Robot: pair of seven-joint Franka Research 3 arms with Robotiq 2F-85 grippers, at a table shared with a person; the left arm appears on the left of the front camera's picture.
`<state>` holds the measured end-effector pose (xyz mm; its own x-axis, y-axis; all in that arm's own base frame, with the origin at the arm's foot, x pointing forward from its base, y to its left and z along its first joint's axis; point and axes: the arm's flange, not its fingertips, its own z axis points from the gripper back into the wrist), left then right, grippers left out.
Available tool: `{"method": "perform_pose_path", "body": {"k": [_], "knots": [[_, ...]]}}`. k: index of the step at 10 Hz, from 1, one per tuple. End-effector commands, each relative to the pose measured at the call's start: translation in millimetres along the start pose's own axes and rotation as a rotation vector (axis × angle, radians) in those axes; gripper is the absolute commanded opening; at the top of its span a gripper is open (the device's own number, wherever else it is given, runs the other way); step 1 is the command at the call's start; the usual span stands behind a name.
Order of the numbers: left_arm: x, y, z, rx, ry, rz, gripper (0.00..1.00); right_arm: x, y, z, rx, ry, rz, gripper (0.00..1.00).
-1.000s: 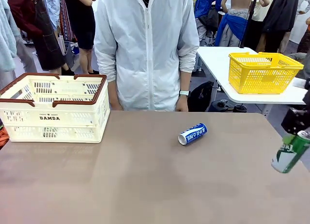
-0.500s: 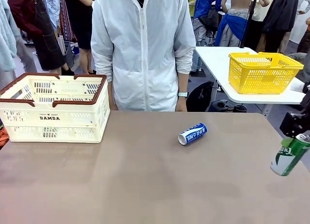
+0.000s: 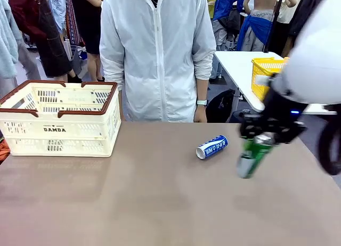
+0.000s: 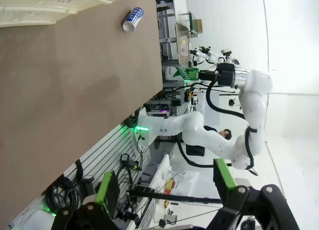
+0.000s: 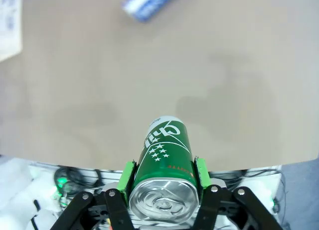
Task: Place the drinks into the Shopping basket.
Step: Pick up one drink and place it into the Shopping basket.
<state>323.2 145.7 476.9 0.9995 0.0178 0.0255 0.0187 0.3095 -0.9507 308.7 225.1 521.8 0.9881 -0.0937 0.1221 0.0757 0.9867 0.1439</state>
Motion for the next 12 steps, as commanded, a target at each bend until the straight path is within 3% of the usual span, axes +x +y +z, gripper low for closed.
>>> {"method": "perform_pose_path", "body": {"k": [1,2,4,5,9,11,12], "knots": [[-1,-1,0,0.0,-0.01,0.003,1.0,35,89,-18,-0.007,-0.017,-0.013,0.0],[-1,-1,0,0.0,-0.01,0.003,1.0,39,133,-36,-0.055,-0.087,0.048,0.0],[-1,-1,0,0.0,-0.01,0.003,1.0,44,209,-75,-0.014,0.003,0.285,0.0],[-1,-1,0,0.0,-0.01,0.003,1.0,49,230,-95,0.0,0.056,0.31,0.0],[-1,-1,0,0.0,-0.01,0.003,1.0,58,252,-158,-0.05,0.152,0.286,0.0],[-1,-1,0,0.0,-0.01,0.003,1.0,58,245,-156,-0.029,0.174,0.271,0.0],[-1,-1,0,0.0,-0.01,0.003,1.0,59,243,-155,-0.035,0.171,0.267,0.44]]}}
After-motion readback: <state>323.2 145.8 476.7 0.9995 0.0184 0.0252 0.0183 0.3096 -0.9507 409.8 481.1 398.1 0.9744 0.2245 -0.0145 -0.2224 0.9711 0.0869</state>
